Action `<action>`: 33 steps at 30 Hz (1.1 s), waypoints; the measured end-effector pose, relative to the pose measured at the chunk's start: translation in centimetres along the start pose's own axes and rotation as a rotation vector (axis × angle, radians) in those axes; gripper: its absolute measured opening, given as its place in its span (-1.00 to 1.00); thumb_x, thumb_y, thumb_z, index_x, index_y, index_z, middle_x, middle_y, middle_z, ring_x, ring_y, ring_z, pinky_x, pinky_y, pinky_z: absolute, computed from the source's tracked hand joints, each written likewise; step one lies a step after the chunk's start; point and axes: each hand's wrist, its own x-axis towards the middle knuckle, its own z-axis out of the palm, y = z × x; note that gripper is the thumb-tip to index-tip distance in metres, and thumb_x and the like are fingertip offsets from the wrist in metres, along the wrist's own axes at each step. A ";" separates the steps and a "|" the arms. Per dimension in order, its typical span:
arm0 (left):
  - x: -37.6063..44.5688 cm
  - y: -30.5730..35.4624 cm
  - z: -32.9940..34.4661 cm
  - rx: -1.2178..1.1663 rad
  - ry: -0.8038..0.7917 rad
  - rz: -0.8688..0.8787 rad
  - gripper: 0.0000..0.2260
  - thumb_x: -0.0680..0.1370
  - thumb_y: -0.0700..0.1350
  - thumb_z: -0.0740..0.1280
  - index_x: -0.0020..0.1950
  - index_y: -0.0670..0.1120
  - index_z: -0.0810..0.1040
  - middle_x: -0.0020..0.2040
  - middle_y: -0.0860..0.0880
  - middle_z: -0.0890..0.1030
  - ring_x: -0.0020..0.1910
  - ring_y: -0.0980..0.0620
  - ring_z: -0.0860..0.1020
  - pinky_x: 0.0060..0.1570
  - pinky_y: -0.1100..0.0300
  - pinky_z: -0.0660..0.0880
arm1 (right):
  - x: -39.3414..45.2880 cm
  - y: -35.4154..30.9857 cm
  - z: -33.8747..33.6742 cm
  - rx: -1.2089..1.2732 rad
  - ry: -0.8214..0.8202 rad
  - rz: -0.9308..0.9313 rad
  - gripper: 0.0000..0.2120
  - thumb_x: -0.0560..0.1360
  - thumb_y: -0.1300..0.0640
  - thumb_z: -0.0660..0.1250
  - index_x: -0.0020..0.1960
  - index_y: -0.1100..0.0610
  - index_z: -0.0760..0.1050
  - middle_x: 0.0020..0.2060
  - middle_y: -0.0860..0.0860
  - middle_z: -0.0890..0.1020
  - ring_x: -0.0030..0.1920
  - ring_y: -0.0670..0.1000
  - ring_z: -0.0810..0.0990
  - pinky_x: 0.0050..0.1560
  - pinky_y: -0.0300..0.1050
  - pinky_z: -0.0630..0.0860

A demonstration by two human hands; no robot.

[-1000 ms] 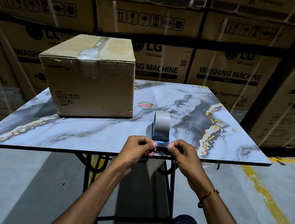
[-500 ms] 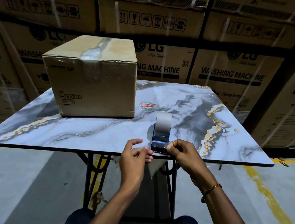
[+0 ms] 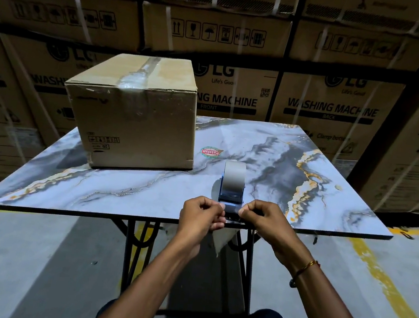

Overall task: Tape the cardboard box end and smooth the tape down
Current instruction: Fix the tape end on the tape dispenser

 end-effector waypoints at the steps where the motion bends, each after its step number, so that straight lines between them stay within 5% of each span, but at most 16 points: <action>1: 0.2 0.0 0.0 0.011 0.002 -0.009 -0.91 0.52 -0.24 0.42 -0.12 -0.26 0.59 -0.27 -0.16 0.64 -0.30 -0.03 0.62 -0.16 0.12 0.64 | 0.0 0.0 0.1 0.003 0.003 0.003 -0.84 0.52 0.14 0.42 -0.12 0.24 0.61 -0.29 -0.02 0.61 -0.26 -0.08 0.51 -0.17 -0.18 0.40; 10: 0.6 0.2 0.0 0.086 0.038 -0.028 -0.90 0.51 -0.24 0.42 -0.16 -0.28 0.60 -0.34 -0.15 0.64 -0.33 -0.04 0.62 -0.24 0.13 0.62 | -0.3 0.2 -0.1 0.048 -0.001 -0.010 -0.77 0.50 0.02 0.46 -0.15 0.20 0.61 -0.29 -0.01 0.60 -0.22 -0.06 0.51 -0.11 -0.10 0.40; 19: 0.3 0.5 0.3 0.125 0.076 -0.034 -0.87 0.47 -0.28 0.38 -0.28 -0.22 0.60 -0.36 -0.16 0.62 -0.40 -0.02 0.59 -0.31 0.15 0.57 | 0.0 -0.2 1.2 0.054 0.080 0.017 -0.82 0.48 0.20 0.43 -0.21 0.31 0.57 -0.31 0.10 0.73 -0.23 -0.01 0.66 -0.09 -0.08 0.52; 24: 0.3 0.6 0.3 0.137 0.082 -0.050 -0.88 0.45 -0.29 0.38 -0.30 -0.25 0.60 -0.38 -0.17 0.62 -0.42 -0.04 0.58 -0.35 0.16 0.55 | 0.0 -0.4 1.5 0.069 0.108 0.046 -0.83 0.45 0.26 0.42 -0.31 0.21 0.55 -0.32 0.15 0.74 -0.12 0.19 0.73 0.06 0.10 0.61; 33: 0.0 0.9 0.2 0.138 0.091 -0.064 -0.84 0.44 -0.31 0.37 -0.35 -0.22 0.58 -0.40 -0.17 0.62 -0.45 -0.03 0.59 -0.42 0.21 0.53 | -0.1 -0.9 2.1 0.050 0.161 0.113 -0.87 0.37 0.26 0.43 -0.34 0.21 0.56 -0.26 0.23 0.72 -0.20 0.14 0.64 -0.07 0.13 0.58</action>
